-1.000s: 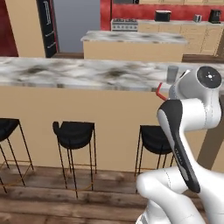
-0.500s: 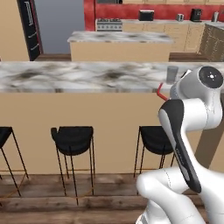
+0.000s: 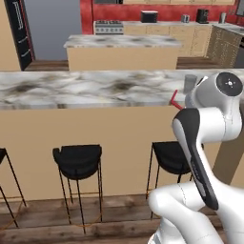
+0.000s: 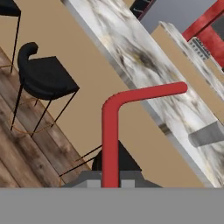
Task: Take a straw from the drawer in front and place it inside the glass cup on the dining counter.
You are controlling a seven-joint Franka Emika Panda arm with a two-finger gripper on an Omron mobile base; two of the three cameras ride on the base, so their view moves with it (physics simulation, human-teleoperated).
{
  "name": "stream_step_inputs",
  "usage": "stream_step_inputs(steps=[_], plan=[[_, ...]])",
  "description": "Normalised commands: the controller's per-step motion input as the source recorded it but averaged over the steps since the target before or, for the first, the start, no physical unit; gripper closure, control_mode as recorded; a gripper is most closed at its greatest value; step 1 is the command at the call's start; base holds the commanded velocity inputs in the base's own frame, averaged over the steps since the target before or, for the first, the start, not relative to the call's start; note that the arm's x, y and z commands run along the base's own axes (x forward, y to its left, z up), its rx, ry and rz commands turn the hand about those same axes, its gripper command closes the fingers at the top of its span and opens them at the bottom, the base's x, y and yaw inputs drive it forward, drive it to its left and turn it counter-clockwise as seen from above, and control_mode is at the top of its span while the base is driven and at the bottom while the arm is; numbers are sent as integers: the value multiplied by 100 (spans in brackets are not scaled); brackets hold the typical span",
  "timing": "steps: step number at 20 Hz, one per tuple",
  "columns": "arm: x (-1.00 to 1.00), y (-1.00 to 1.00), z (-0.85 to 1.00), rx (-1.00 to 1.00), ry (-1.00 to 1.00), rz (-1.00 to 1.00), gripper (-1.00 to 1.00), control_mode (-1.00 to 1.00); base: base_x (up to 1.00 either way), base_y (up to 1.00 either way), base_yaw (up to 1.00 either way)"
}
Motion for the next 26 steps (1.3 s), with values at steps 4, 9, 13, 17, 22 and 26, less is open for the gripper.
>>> stream_step_inputs(steps=[4,9,13,17,22,26], plan=[[0,0,0,0,0,0,100,100,11,-5,-2],[0,0,0,0,0,0,100,100,16,-2,-1],[0,0,0,0,0,0,100,100,14,-6,0],[0,0,0,0,0,0,100,100,8,-18,0],[0,0,0,0,0,0,100,100,32,-17,-4],[0,0,0,0,0,0,100,100,66,-26,-14]])
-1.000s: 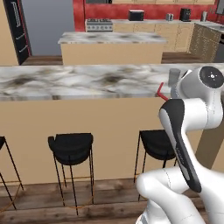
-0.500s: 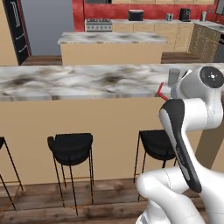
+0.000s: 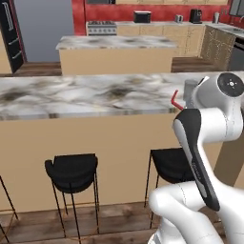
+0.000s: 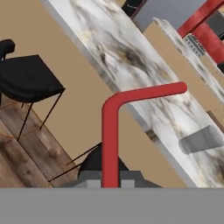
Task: Take a straw from the drawer in front and place it inside the glass cup on the dining counter.
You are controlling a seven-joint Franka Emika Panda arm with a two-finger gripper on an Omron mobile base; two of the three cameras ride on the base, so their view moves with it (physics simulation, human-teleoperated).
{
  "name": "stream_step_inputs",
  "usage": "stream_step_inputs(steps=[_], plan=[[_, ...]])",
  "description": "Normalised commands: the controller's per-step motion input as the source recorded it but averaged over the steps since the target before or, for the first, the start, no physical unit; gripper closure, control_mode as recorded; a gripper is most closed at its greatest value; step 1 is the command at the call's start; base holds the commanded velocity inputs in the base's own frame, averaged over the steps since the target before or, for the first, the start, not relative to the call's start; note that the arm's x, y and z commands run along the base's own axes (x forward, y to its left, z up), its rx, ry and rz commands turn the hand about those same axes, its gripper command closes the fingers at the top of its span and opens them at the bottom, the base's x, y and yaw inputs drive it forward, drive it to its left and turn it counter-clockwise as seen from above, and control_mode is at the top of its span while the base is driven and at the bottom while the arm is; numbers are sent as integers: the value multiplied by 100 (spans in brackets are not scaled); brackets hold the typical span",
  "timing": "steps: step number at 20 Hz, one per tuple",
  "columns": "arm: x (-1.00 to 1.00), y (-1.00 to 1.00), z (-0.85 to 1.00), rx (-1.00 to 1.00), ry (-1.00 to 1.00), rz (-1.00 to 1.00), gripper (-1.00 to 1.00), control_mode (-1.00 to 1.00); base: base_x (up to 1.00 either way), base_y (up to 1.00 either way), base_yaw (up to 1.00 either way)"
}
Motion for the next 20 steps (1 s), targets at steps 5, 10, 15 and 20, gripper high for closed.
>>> stream_step_inputs(steps=[5,10,15,20], plan=[[0,0,0,0,0,0,100,100,53,-10,-17],[0,0,0,0,0,0,100,100,27,-2,-14],[0,0,0,0,0,0,100,100,1,0,-5],[0,0,0,0,0,0,100,100,0,0,0]])
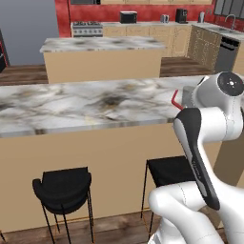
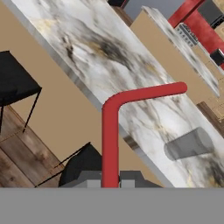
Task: Take a straw from the drawer in front and place it inside the glass cup on the dining counter.
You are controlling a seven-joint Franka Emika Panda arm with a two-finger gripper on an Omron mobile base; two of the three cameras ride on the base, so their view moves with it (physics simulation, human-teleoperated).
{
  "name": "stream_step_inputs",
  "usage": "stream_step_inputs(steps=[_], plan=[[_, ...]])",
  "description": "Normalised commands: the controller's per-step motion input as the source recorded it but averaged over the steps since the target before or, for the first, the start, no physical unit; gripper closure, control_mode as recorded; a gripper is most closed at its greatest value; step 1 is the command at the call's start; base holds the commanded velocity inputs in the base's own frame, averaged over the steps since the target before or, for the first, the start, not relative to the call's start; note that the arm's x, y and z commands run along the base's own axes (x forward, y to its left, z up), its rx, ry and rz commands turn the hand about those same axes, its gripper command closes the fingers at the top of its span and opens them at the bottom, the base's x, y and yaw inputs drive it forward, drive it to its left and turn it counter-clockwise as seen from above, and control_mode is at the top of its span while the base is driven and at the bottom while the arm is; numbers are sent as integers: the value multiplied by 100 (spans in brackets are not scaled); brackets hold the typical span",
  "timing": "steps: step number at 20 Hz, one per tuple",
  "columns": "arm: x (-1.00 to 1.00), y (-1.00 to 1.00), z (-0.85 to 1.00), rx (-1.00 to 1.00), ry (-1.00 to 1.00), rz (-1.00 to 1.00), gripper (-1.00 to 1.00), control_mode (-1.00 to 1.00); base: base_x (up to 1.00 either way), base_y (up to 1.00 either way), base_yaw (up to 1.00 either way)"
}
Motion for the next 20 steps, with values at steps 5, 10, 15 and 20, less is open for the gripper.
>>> stream_step_inputs(steps=[5,10,15,20], plan=[[0,0,0,0,0,0,100,100,0,0,0],[0,0,0,0,0,-1,100,-100,0,0,0],[3,0,0,0,0,-8,100,-100,0,0,0],[7,0,2,0,0,-10,100,-100,0,0,0]])
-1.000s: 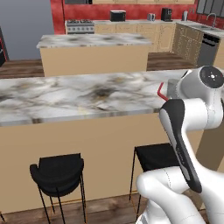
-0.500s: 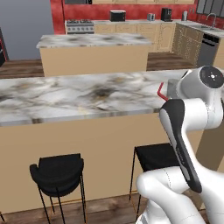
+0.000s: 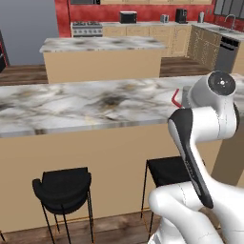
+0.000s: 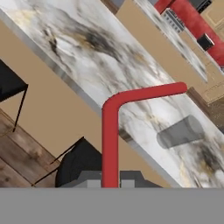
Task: Take a straw from the drawer in front and place it inside the glass cup on the dining counter.
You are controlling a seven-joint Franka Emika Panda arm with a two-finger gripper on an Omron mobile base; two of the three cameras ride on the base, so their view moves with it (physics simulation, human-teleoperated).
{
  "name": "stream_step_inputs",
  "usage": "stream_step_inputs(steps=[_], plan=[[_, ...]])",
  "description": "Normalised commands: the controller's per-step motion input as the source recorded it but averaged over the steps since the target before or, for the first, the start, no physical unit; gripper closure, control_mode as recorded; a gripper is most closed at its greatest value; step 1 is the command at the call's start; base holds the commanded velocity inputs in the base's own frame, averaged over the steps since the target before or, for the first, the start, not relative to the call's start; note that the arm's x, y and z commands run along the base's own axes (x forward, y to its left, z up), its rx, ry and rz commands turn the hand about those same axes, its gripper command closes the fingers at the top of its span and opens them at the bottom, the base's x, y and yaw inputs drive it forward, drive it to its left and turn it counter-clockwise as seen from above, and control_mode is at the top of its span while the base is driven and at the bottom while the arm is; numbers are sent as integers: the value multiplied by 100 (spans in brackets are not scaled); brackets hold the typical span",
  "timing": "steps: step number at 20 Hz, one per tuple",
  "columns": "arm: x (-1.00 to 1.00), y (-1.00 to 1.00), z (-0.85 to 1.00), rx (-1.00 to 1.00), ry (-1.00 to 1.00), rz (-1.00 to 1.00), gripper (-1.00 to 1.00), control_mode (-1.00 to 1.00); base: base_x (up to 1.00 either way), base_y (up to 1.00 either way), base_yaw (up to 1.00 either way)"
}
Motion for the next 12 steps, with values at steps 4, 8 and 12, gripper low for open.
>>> stream_step_inputs(steps=[4,8,12], plan=[[15,0,9,0,0,-10,100,-100,0,0,0],[10,0,11,0,-1,-9,100,-100,0,0,0],[11,0,10,0,-2,-9,100,-100,0,0,0]])
